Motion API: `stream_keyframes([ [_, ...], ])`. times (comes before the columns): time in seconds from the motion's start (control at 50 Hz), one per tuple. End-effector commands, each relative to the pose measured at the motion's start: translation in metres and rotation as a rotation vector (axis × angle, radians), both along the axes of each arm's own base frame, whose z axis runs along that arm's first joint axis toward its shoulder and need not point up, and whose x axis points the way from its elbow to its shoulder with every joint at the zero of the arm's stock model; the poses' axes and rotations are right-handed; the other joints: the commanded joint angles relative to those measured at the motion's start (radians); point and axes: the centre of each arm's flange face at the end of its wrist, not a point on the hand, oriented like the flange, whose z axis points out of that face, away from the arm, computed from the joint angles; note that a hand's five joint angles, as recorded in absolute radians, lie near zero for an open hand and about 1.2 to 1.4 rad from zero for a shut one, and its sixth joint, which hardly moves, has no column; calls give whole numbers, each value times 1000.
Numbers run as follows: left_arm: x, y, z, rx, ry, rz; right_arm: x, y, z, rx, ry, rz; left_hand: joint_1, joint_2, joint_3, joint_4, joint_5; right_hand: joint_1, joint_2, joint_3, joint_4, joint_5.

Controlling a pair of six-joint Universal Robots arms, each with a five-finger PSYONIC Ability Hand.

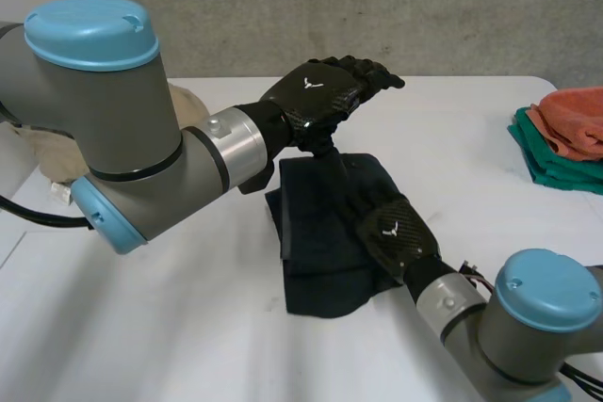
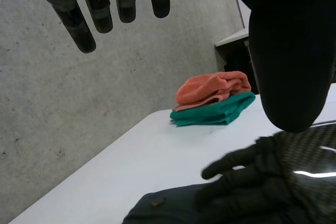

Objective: Fold the laundry.

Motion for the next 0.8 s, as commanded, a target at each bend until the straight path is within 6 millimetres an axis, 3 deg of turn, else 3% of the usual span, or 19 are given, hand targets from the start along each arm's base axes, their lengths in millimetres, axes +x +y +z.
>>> stream_keyframes([
  [0.02,0,0,-2,2,-3,10,16,-23,0,-71,-31,-43,26,23,26,-8,-36,202,220,202,201,188],
  [0.04,0,-1,-2,2,-3,12,18,-25,-1,-74,-34,-37,26,23,26,-8,-36,483,501,482,481,469],
  [0.06,0,-1,-2,2,-3,12,20,-27,0,-76,-42,-33,26,23,26,-8,-36,1110,1129,1110,1109,1097],
  [0.08,1,-1,-2,2,-3,13,21,-28,1,-82,-48,-33,26,23,26,-8,-36,1185,1204,1185,1184,1172],
  [0.34,2,-1,12,-38,23,18,31,-56,53,-233,-140,-44,23,20,23,-11,-39,1186,1205,1186,1185,1172],
  [0.42,5,0,31,-95,63,22,30,-73,86,-317,-194,-73,23,20,23,-11,-39,1186,1205,1186,1185,1172],
  [0.5,6,2,44,-138,93,24,0,-116,119,-405,-224,-180,23,20,23,-11,-39,1186,1205,1186,1185,1172],
  [0.52,7,2,47,-145,98,24,-16,-134,132,-440,-235,-224,23,20,23,-11,-39,1186,1205,1186,1185,1172],
  [0.64,8,7,56,-158,118,19,-67,-182,180,-575,-283,-345,23,20,23,-11,-39,1186,1205,1186,1185,1172],
  [0.66,8,8,57,-158,120,18,-87,-195,192,-605,-303,-381,23,20,23,-11,-39,1186,1205,1186,1185,1172],
  [0.72,8,10,58,-147,127,14,-123,-216,207,-636,-353,-439,23,20,23,-11,-39,1186,1205,1186,1185,1172],
  [0.74,7,11,59,-145,130,13,-144,-229,212,-638,-392,-458,23,20,23,-11,-39,1186,1205,1186,1185,1172],
  [0.8,7,13,60,-142,133,10,-173,-250,199,-600,-440,-475,23,20,23,-11,-39,1186,1205,1186,1185,1172],
])
